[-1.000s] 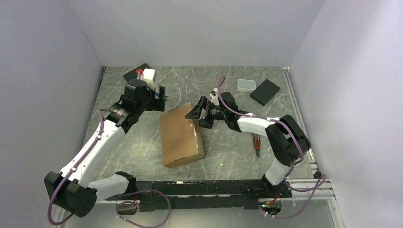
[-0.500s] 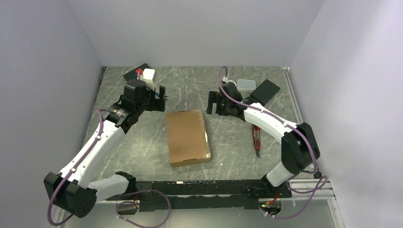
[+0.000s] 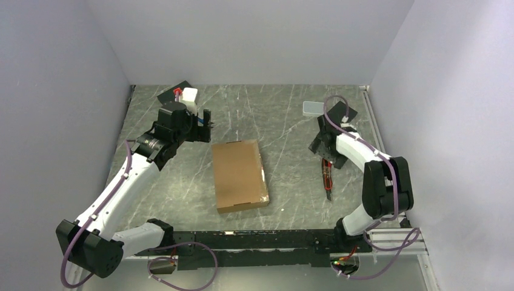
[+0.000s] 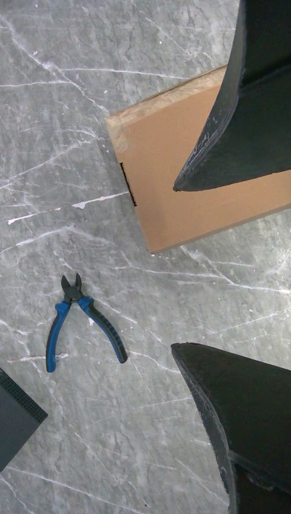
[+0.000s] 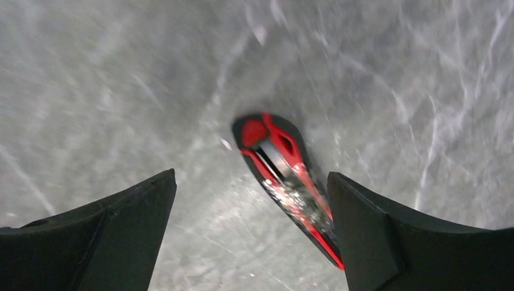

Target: Unpack the express box

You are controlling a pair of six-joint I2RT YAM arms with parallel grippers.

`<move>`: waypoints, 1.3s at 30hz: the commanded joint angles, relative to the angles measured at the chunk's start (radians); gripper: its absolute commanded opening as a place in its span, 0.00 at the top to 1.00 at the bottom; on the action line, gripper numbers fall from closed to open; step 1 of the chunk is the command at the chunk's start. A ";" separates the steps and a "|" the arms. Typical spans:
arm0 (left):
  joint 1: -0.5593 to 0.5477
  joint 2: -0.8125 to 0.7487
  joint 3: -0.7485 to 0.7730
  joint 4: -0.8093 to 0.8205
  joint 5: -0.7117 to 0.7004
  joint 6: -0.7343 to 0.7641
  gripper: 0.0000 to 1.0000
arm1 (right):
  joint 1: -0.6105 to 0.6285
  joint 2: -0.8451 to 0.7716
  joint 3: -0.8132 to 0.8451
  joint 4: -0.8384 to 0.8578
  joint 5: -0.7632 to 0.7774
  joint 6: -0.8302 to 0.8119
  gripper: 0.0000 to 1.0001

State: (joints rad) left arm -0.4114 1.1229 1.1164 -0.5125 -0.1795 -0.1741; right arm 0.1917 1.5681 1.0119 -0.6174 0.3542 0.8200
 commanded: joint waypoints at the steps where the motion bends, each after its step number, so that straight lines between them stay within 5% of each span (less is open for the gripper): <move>1: 0.005 -0.012 0.014 0.036 0.018 -0.012 0.00 | 0.001 -0.061 -0.052 0.001 -0.020 0.045 0.02; 5: 0.005 -0.011 0.017 0.034 0.021 -0.015 0.01 | -0.106 -0.039 -0.102 0.091 -0.269 -0.070 0.07; 15: 0.008 0.001 0.017 0.034 0.024 -0.018 0.01 | -0.085 0.006 -0.134 0.125 -0.290 -0.201 0.19; 17: 0.009 0.007 0.017 0.035 0.030 -0.020 0.00 | -0.053 0.022 -0.118 0.110 -0.257 -0.205 0.32; 20: 0.014 0.016 0.020 0.035 0.043 -0.023 0.01 | -0.011 0.035 -0.104 0.101 -0.215 -0.206 0.63; 28: 0.024 0.031 0.018 0.037 0.059 -0.024 0.01 | 0.103 0.051 -0.010 0.053 -0.111 -0.233 0.99; 34: 0.026 0.059 0.020 0.049 0.148 -0.010 0.01 | 0.115 0.077 0.040 0.045 -0.183 -0.250 1.00; 39: 0.026 0.098 0.022 0.089 0.369 0.017 0.01 | 0.106 -0.019 -0.010 0.181 -0.418 -0.224 1.00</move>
State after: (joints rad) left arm -0.3870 1.1988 1.1164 -0.4946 -0.0139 -0.1764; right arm 0.3027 1.6432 1.0111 -0.5434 0.1184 0.5835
